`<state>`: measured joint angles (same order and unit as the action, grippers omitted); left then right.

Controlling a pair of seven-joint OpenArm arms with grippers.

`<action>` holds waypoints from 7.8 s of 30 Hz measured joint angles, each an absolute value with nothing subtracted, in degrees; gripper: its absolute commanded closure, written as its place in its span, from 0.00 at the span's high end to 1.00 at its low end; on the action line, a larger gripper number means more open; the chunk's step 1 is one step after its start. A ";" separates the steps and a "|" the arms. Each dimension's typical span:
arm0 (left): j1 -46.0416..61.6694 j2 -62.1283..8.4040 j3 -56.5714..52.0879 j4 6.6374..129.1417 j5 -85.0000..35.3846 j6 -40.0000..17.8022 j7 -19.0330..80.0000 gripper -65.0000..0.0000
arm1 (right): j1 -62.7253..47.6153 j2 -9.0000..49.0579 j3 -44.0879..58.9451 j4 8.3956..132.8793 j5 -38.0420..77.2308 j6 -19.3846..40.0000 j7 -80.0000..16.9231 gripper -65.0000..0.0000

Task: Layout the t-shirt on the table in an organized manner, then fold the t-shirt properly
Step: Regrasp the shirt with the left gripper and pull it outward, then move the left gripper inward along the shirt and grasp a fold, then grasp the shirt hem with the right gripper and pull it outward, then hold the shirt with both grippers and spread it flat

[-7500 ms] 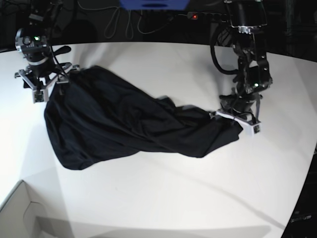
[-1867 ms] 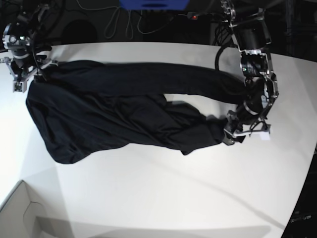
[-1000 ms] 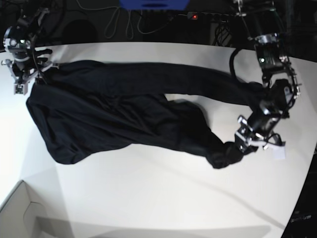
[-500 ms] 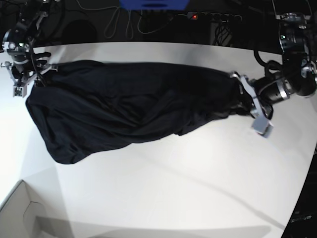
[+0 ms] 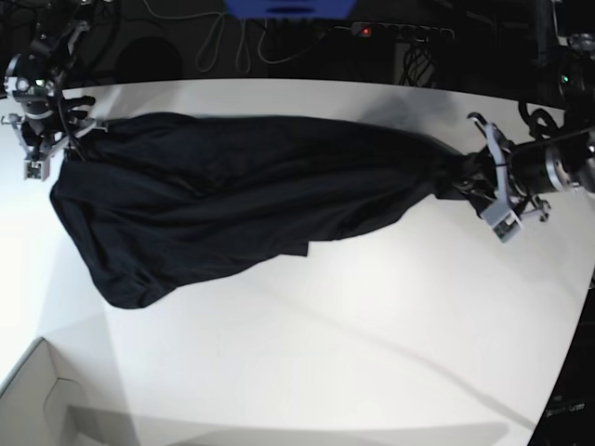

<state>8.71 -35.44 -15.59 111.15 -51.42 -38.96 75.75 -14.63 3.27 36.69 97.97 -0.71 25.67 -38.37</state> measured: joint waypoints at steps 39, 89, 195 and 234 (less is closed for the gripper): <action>-5.17 -11.55 -16.34 107.53 -35.62 -40.12 75.42 0.58 | -14.63 3.01 36.42 97.97 -0.75 25.67 -38.39 0.35; -18.92 -0.27 -18.81 94.32 -16.60 -40.12 61.36 0.00 | -13.06 3.09 36.29 95.98 -0.64 25.67 -38.37 0.35; -28.51 -3.86 -37.01 60.10 -7.99 -39.79 43.42 0.80 | -11.46 10.61 6.31 111.42 -0.89 25.74 -30.85 0.24; -30.20 -9.52 -36.97 36.64 -3.66 -39.44 31.88 0.00 | 36.77 9.08 6.00 33.01 -1.08 25.58 -20.95 0.33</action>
